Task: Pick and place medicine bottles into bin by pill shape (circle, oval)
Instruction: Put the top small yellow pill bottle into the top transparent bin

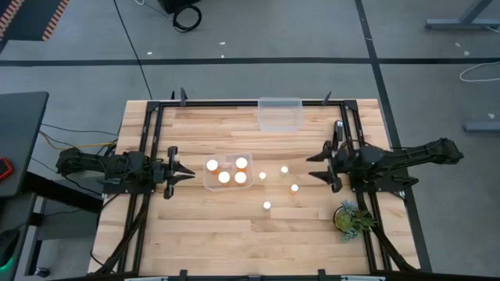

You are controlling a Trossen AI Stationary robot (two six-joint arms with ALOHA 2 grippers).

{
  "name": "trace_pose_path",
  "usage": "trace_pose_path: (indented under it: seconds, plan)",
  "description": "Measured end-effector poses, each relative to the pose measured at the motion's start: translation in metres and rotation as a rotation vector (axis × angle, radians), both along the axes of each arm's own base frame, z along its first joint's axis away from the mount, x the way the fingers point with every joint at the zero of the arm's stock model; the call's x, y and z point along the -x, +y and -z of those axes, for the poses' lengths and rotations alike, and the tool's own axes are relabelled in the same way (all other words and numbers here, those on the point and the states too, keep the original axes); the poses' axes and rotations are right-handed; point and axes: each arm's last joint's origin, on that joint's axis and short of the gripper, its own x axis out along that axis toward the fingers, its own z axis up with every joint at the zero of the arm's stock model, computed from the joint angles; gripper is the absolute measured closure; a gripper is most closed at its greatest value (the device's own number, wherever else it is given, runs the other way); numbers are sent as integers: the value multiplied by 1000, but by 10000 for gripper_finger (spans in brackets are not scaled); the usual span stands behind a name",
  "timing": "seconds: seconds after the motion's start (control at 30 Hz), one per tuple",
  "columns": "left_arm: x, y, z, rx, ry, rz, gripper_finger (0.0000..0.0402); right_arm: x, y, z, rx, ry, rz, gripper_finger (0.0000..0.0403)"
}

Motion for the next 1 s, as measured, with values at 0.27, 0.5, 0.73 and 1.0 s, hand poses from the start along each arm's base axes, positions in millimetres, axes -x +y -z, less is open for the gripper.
trace_pose_path:
  seconds: [0.27, 0.5, 0.73, 1.0]
  plan:
    - [0, 0, 0, 0, 0, 0, 349, 2, 1, -13, 144, -146, -3, 146]
    - [0, 0, 0, 0, 0, 0, 343, 2, -1, -13, 36, -132, 52, 146]
    - [0, 0, 0, 0, 1, 0, 351, -7, -6, -6, -91, 26, 239, 146]
    - [0, 0, 0, 0, 0, 0, 349, -32, -5, 4, -90, 245, 282, 146]
